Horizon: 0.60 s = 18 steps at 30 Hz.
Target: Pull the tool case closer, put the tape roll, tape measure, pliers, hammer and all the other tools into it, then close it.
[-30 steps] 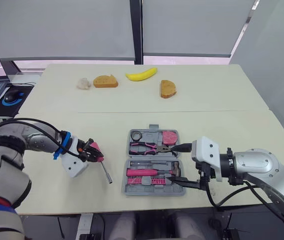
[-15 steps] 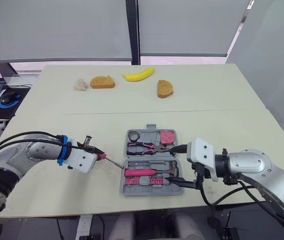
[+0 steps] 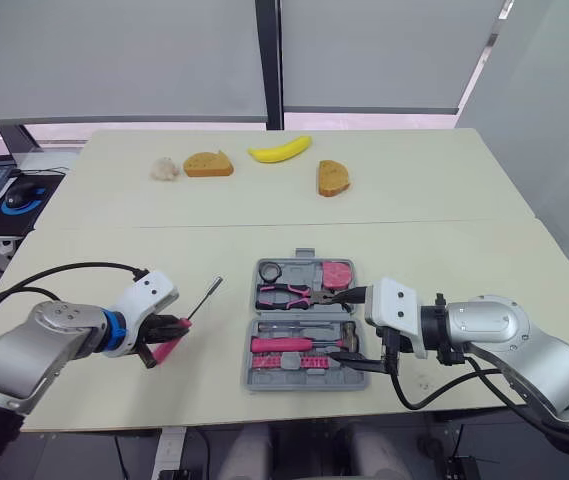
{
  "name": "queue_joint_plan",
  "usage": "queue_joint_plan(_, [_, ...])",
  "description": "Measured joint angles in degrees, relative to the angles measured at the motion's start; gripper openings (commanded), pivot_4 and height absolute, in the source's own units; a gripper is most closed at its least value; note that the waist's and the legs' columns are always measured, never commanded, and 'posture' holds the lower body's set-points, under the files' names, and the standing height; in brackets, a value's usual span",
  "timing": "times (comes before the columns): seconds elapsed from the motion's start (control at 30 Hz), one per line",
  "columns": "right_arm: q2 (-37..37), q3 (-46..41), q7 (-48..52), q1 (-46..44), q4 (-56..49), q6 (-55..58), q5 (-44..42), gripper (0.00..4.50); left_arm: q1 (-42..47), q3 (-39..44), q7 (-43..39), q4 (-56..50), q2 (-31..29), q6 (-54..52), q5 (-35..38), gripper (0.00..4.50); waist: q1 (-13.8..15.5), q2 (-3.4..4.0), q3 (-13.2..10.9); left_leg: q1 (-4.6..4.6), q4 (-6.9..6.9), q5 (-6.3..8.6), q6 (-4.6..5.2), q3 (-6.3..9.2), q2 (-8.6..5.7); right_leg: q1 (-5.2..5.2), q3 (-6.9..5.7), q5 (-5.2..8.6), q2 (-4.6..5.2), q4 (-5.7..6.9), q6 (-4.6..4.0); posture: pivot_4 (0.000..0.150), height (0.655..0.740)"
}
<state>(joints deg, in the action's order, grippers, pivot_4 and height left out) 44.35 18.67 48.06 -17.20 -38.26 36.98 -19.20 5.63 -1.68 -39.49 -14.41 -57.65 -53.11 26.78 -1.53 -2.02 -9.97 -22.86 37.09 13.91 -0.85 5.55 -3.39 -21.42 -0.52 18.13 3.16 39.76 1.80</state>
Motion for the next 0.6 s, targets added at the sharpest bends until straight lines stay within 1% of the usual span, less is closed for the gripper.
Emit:
queue_joint_plan(0.1, [-0.4, 0.7, 0.7, -0.4, 1.0, -1.4, 0.8, 4.5, -0.1, 3.4, 6.8, -2.9, 5.8, -7.8, 0.2, 0.48, 0.1, 0.0, 0.0, 0.01, -0.01, 0.0, -0.01, 0.01, 0.0, 0.0, 0.0, 0.0, 0.01, 0.0, -0.01, 0.15, 0.74])
queue_joint_plan(0.17, [-0.5, 1.0, 1.1, -0.7, 1.5, -2.0, 1.8, 4.5, 0.6, 6.0, 11.7, -4.0, 10.8, -12.5, 0.0, 0.48, 0.1, 0.06, 0.0, 0.02, 0.0, -0.01, -0.02, 0.0, -0.02, 0.02, 0.01, 0.0, 0.02, 0.0, -0.01, 0.15, 0.74])
queue_joint_plan(0.3, [-0.9, 1.9, 2.0, -1.6, 2.2, -2.9, 2.5, 4.5, 2.4, 8.3, 19.0, -4.0, 17.8, -17.5, -1.7, 0.48, 0.3, 0.1, 0.1, 0.03, -0.01, -0.02, -0.05, 0.03, -0.04, 0.03, 0.0, -0.01, 0.04, -0.02, -0.01, 0.15, 0.74])
queue_joint_plan(0.37, [-1.2, 2.4, 2.3, -1.7, 2.7, -3.0, 2.9, 4.5, 3.5, 8.9, 23.2, -2.8, 22.4, -18.3, -3.7, 0.48, 0.6, 0.24, 0.2, 0.04, -0.01, -0.03, -0.05, 0.01, -0.06, 0.06, 0.02, -0.01, 0.06, -0.04, -0.01, 0.15, 0.74])
queue_joint_plan(0.43, [-1.7, 3.0, 2.7, -2.0, 2.8, -3.1, 3.1, 4.5, 4.5, 8.9, 26.3, -1.4, 25.5, -18.4, -5.5, 0.48, 1.0, 0.31, 0.2, 0.07, -0.01, -0.04, -0.07, 0.01, -0.07, 0.07, 0.01, -0.01, 0.07, -0.03, -0.01, 0.15, 0.74])
queue_joint_plan(0.5, [-1.9, 3.0, 2.9, -2.3, 3.0, -3.2, 3.5, 4.5, 5.3, 8.7, 27.5, 0.2, 27.1, -17.8, -6.7, 0.48, 1.4, 0.59, 0.4, 0.09, -0.01, -0.04, -0.09, 0.0, -0.07, 0.1, 0.01, -0.01, 0.08, -0.04, -0.01, 0.15, 0.74])
queue_joint_plan(0.6, [-2.6, 3.1, 3.1, -2.9, 3.1, -3.0, 3.8, 4.5, 5.6, 8.2, 27.8, 2.2, 28.9, -15.7, -8.2, 0.48, 1.8, 1.23, 0.8, 0.17, -0.02, -0.04, -0.09, 0.01, -0.12, 0.22, 0.0, -0.01, 0.12, -0.1, -0.02, 0.15, 0.74])
